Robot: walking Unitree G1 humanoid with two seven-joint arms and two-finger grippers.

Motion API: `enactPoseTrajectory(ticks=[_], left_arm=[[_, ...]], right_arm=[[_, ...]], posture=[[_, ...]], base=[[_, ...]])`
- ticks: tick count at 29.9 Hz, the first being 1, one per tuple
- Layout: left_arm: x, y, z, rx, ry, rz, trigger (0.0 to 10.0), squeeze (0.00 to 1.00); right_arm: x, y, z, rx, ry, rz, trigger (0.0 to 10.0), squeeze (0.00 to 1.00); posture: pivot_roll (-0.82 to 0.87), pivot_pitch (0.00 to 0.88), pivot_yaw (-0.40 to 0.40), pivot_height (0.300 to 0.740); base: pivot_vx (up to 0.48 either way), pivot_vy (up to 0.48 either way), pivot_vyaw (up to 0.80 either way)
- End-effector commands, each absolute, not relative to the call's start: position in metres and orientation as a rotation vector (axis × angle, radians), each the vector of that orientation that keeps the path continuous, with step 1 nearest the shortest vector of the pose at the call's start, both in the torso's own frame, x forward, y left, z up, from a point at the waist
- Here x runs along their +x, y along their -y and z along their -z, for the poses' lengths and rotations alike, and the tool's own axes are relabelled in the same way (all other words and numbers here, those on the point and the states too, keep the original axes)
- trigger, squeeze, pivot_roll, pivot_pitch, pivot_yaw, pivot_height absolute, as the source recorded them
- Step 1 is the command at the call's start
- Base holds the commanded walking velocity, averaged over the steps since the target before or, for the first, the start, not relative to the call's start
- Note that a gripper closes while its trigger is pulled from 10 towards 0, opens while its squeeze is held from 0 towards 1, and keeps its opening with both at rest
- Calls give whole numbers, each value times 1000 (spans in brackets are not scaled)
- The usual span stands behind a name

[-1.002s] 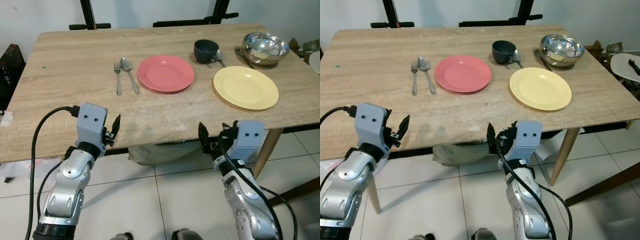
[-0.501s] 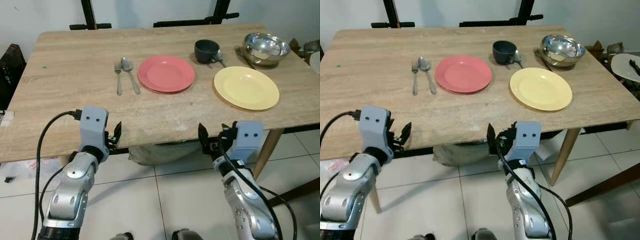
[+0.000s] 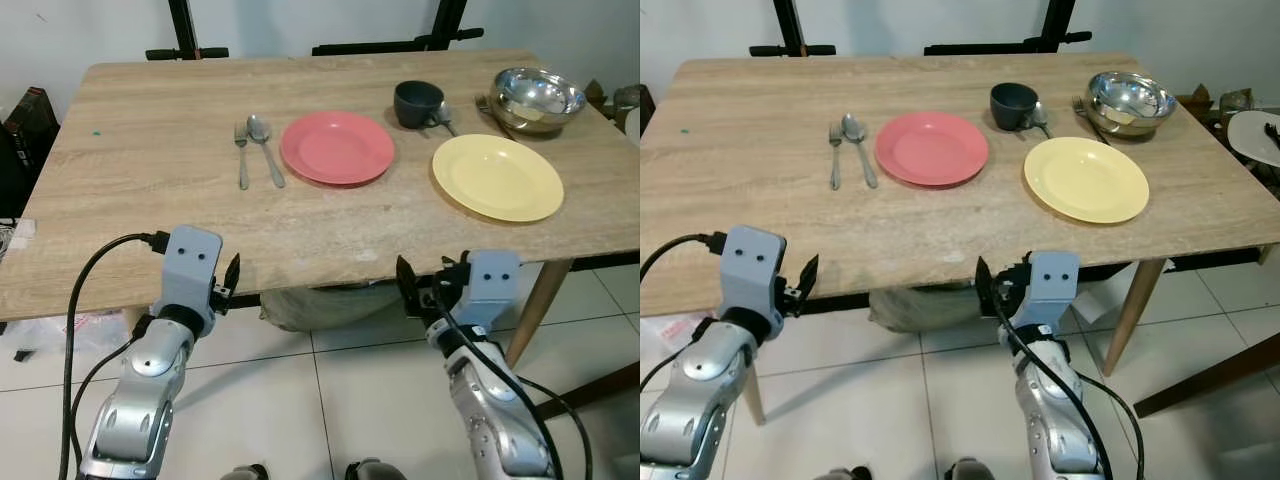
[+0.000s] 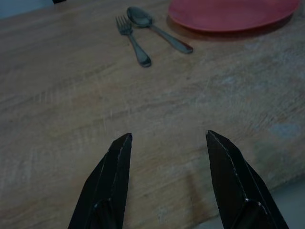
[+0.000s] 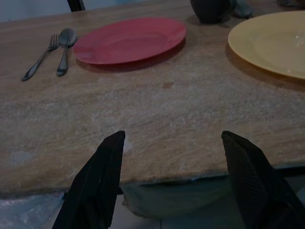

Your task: Setting the table

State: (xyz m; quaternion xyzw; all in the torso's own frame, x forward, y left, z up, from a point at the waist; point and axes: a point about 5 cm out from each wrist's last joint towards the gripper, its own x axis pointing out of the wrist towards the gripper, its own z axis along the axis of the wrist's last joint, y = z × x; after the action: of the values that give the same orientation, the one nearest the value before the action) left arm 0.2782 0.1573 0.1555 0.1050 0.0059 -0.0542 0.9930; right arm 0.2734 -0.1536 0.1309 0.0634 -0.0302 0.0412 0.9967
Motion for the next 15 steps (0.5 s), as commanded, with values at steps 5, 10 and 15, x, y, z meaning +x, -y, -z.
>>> enactPoseTrajectory(ticks=[5,10,15], left_arm=[[281,-154,-154,180,-7,114,10000,0],[280,-153,-155,179,-5,118,10000,0],[280,-153,-155,187,-7,121,10000,0]], right_arm=[[272,156,-128,118,60,-73,10000,0],[272,155,-132,130,82,-75,10000,0],[273,155,-135,137,98,-78,10000,0]], posture=[[-131,29,48,740],[-131,29,50,740],[-135,29,47,740]], base=[[0,0,0],[0,0,0],[0,0,0]])
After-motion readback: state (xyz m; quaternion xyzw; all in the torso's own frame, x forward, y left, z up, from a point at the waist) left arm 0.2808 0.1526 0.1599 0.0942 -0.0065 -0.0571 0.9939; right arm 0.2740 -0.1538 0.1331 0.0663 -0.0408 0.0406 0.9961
